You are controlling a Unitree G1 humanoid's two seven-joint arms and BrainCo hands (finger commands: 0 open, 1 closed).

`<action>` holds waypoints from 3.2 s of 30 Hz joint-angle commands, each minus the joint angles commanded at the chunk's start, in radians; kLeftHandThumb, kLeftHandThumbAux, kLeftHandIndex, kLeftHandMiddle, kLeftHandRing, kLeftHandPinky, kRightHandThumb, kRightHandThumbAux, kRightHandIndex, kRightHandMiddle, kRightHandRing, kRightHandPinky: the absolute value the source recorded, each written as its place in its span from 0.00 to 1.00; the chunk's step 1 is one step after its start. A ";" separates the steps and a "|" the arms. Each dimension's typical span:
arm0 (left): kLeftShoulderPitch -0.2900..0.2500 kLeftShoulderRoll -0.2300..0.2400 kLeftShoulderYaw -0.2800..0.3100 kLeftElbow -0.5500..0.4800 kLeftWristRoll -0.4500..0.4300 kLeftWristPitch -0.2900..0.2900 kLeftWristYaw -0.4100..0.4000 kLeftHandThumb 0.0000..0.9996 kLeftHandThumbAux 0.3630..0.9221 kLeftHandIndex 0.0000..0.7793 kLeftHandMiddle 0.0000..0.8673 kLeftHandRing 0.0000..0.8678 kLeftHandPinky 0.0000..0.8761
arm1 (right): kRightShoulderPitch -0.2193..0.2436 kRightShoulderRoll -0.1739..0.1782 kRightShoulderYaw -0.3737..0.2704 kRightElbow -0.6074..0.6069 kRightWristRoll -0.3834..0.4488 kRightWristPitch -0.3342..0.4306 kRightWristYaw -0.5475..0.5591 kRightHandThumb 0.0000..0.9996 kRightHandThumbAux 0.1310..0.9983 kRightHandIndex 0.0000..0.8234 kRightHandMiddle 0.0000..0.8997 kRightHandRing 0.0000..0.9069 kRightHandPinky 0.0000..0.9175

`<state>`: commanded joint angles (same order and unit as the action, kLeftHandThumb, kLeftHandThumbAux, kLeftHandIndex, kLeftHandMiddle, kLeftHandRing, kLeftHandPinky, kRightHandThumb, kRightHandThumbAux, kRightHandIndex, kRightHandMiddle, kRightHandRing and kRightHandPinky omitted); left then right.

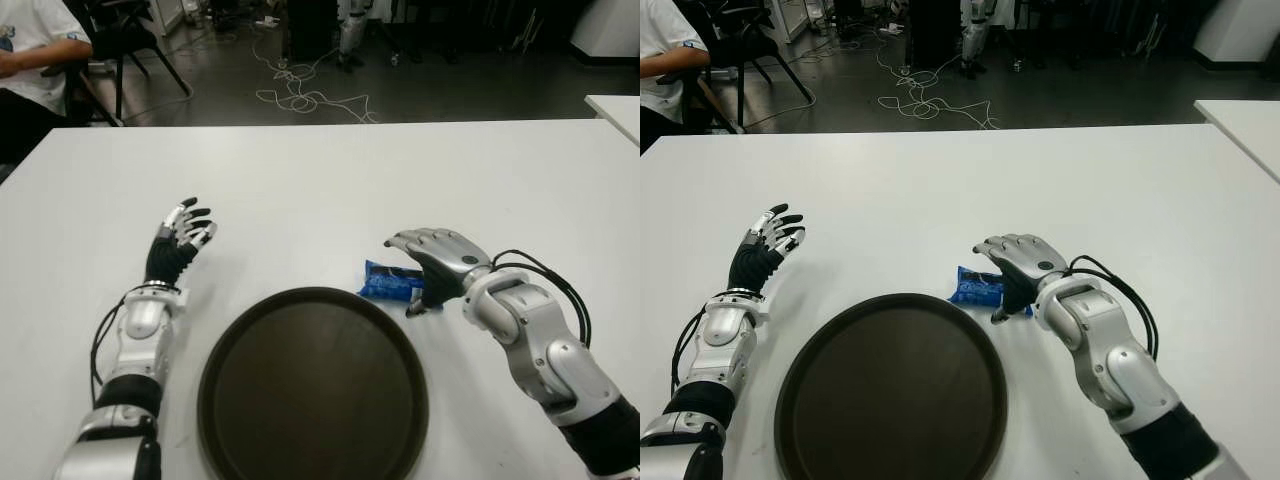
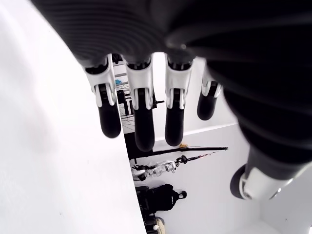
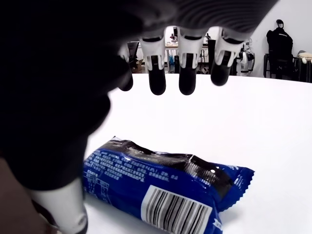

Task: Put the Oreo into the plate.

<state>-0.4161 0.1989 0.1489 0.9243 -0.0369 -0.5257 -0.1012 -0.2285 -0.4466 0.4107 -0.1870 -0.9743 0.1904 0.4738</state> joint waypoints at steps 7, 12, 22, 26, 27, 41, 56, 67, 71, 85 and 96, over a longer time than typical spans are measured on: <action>0.002 0.000 0.000 -0.003 0.001 -0.003 0.002 0.16 0.47 0.19 0.28 0.27 0.24 | -0.009 0.011 0.006 0.011 -0.011 0.018 0.016 0.00 0.79 0.12 0.13 0.11 0.09; 0.003 -0.001 0.002 -0.002 -0.001 -0.005 0.001 0.18 0.49 0.19 0.28 0.28 0.26 | -0.043 0.029 0.018 0.098 -0.010 0.022 -0.006 0.00 0.79 0.12 0.13 0.11 0.09; 0.002 0.003 -0.003 0.008 0.009 -0.014 0.006 0.17 0.44 0.19 0.27 0.27 0.24 | -0.102 0.048 0.021 0.298 0.022 0.004 -0.086 0.00 0.81 0.13 0.13 0.11 0.09; 0.002 0.001 -0.004 0.003 0.010 -0.014 0.006 0.17 0.43 0.19 0.27 0.26 0.24 | -0.106 0.048 0.020 0.301 0.025 0.012 -0.085 0.00 0.82 0.13 0.13 0.12 0.10; 0.002 0.000 -0.004 0.001 0.010 -0.014 0.006 0.17 0.43 0.19 0.27 0.27 0.25 | -0.107 0.048 0.019 0.303 0.026 0.012 -0.087 0.00 0.82 0.13 0.13 0.12 0.10; 0.008 -0.003 -0.005 -0.007 0.011 -0.022 0.012 0.18 0.48 0.19 0.27 0.27 0.26 | -0.127 0.080 0.007 0.373 0.067 0.049 -0.137 0.00 0.79 0.13 0.14 0.12 0.09; 0.009 -0.010 -0.007 -0.027 0.014 0.000 0.030 0.16 0.50 0.19 0.28 0.27 0.25 | -0.143 0.092 0.007 0.425 0.107 0.057 -0.185 0.00 0.74 0.18 0.18 0.16 0.11; 0.008 -0.015 -0.011 -0.022 0.016 -0.019 0.038 0.17 0.50 0.20 0.29 0.27 0.23 | -0.171 0.091 0.013 0.498 0.135 0.036 -0.216 0.00 0.73 0.22 0.21 0.18 0.12; 0.007 -0.020 -0.009 -0.024 0.007 -0.018 0.031 0.18 0.50 0.21 0.29 0.28 0.25 | -0.176 0.091 0.009 0.524 0.147 0.025 -0.237 0.00 0.72 0.22 0.21 0.18 0.13; 0.000 -0.028 -0.015 -0.013 0.024 -0.036 0.043 0.17 0.48 0.22 0.30 0.28 0.25 | -0.185 0.076 0.008 0.567 0.186 -0.034 -0.282 0.00 0.74 0.24 0.23 0.21 0.16; -0.014 -0.029 -0.021 0.004 0.040 -0.039 0.057 0.14 0.51 0.21 0.29 0.26 0.20 | -0.181 0.060 0.020 0.530 0.182 -0.047 -0.275 0.00 0.72 0.25 0.23 0.21 0.16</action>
<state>-0.4300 0.1698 0.1277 0.9286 0.0035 -0.5651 -0.0442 -0.4097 -0.3867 0.4307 0.3432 -0.7922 0.1434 0.1993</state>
